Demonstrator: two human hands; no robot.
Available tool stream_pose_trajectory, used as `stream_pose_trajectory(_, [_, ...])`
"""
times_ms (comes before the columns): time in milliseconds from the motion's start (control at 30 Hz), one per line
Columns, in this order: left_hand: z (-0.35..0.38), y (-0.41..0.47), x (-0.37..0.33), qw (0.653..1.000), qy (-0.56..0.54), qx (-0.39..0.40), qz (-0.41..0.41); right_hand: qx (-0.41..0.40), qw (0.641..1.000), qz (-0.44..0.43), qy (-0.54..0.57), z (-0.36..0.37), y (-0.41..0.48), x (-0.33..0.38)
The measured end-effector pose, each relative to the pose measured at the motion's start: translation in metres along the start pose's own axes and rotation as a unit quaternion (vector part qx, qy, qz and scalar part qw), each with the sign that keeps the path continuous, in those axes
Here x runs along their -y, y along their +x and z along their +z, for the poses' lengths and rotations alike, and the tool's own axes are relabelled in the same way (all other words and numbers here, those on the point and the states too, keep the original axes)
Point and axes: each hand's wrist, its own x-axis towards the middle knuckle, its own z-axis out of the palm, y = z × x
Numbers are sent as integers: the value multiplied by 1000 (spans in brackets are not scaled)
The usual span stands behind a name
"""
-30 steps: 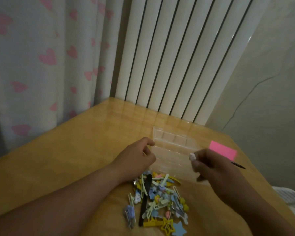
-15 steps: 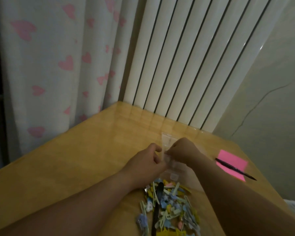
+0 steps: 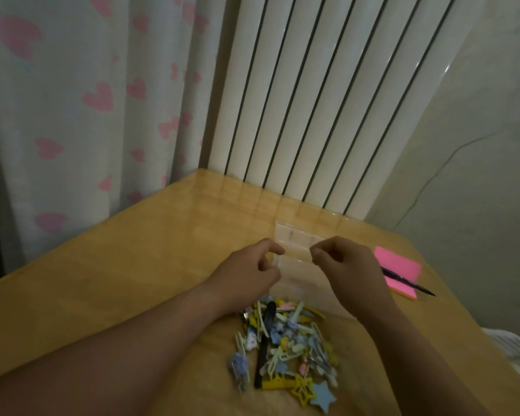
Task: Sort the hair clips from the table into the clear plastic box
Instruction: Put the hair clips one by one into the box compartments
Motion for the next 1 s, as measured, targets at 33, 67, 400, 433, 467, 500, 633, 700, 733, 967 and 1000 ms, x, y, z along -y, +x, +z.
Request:
stream_pose_trajectory(33, [0, 0, 0, 1000, 6, 1, 4, 8, 1000, -18, 14, -6, -14, 0])
stream_pose_trajectory(67, [1, 0, 1, 1000, 11, 2, 6, 29, 999, -32, 19, -11, -26, 0])
stream_pose_trajectory(400, [-1, 2, 6, 1000, 17, -11, 13, 252, 936, -140, -202, -13, -41, -1])
stream_pose_trajectory(433, [-1, 2, 7, 1000, 16, -12, 12, 249, 935, -145, -206, -14, -41, -2])
stream_pose_trajectory(467, [-1, 3, 7, 1000, 15, -12, 11, 247, 935, -147, -206, -14, -40, -3])
stream_pose_trajectory(500, [-1, 3, 8, 1000, 15, -13, 11, 248, 935, -148, -206, -15, -40, -4])
stream_pose_trajectory(633, [-1, 3, 9, 1000, 22, -13, 16, 252, 937, -138, -196, -17, -39, -5])
stream_pose_trajectory(700, [0, 3, 8, 1000, 20, -14, 16, 258, 938, -131, -191, -18, -39, -6])
stream_pose_trajectory(733, [0, 3, 8, 1000, 18, -14, 16, 262, 938, -124, -188, -18, -39, -7])
stream_pose_trajectory(967, [0, 3, 9, 1000, 6, -9, 8, 294, 934, -93, -182, -20, -38, -10])
stream_pose_trajectory(1000, [0, 3, 9, 1000, 6, -9, 7, 295, 935, -88, -176, -22, -38, -10])
